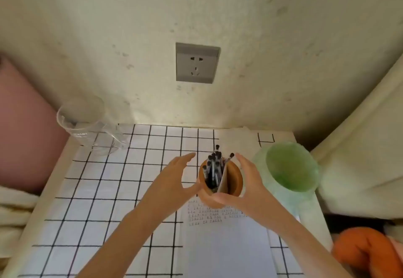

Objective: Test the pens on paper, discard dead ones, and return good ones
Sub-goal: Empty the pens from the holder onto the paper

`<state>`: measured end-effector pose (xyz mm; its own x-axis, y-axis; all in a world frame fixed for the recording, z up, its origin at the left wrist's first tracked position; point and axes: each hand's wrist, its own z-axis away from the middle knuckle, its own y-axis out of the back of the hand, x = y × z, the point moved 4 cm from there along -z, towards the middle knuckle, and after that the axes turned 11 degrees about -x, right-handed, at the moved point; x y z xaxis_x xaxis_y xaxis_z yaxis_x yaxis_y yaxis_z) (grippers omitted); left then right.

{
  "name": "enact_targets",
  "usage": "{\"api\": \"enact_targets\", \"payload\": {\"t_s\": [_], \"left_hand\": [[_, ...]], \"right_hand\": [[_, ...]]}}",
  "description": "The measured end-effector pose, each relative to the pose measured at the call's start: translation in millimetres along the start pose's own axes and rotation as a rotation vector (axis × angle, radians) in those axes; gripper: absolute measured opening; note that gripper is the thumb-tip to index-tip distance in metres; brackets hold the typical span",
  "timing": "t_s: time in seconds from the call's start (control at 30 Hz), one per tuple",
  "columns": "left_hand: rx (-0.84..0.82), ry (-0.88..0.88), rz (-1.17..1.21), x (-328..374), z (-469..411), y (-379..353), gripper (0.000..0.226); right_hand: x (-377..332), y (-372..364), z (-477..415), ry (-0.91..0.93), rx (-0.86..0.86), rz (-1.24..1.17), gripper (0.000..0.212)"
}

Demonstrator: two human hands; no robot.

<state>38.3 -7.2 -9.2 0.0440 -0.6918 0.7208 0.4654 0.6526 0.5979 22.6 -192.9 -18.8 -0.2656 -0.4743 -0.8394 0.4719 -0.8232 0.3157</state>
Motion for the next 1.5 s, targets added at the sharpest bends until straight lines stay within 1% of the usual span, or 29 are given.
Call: {"api": "enact_targets", "payload": {"t_s": [0.1,0.2,0.3,0.4,0.47,0.57,0.67,0.77,0.83,0.93,1.03,1.1,1.27,1.47,1.5], "left_hand": [[-0.043,-0.054,0.107,-13,-9,-16,0.076],[-0.053,-0.122,0.172,-21,-14,-32,0.076],[0.025,-0.189,0.196,-32,-15,-42,0.074],[0.107,-0.216,0.203,-49,-12,-52,0.075],[0.147,-0.23,0.178,-60,-8,-61,0.076],[0.171,-0.243,0.159,-69,1,-76,0.076],[0.192,-0.255,0.135,-68,18,-89,0.073],[0.202,-0.272,0.126,-62,37,-95,0.067],[0.208,-0.274,0.112,-64,51,-99,0.064],[0.231,-0.247,0.087,-73,66,-99,0.066],[0.234,-0.235,0.041,-80,74,-100,0.066],[0.221,-0.228,0.005,-84,80,-102,0.066],[0.19,-0.171,-0.007,-98,89,-109,0.07],[0.23,-0.212,0.003,-86,70,-104,0.08],[0.236,-0.223,0.012,-84,67,-104,0.08]], "right_hand": [[14,-10,-8,0.029,-0.001,-0.079,0.126],[30,-19,-15,0.042,-0.002,-0.127,0.133],[46,-23,-15,0.089,0.006,-0.177,0.13],[66,-26,-15,0.115,0.029,-0.122,0.136],[81,-30,-17,0.148,0.05,-0.082,0.135],[97,-39,-17,0.198,0.086,-0.04,0.129],[100,-48,-4,0.248,0.118,-0.049,0.123],[100,-56,8,0.228,0.117,-0.081,0.121],[101,-62,15,0.238,0.121,-0.054,0.122],[102,-65,25,0.228,0.142,-0.017,0.122],[100,-62,31,0.222,0.124,0.053,0.117],[99,-57,33,0.242,0.139,0.087,0.119],[102,-45,27,0.243,0.196,0.045,0.123],[92,-45,-8,0.261,0.215,-0.039,0.138],[91,-47,-12,0.273,0.209,-0.062,0.135]]}}
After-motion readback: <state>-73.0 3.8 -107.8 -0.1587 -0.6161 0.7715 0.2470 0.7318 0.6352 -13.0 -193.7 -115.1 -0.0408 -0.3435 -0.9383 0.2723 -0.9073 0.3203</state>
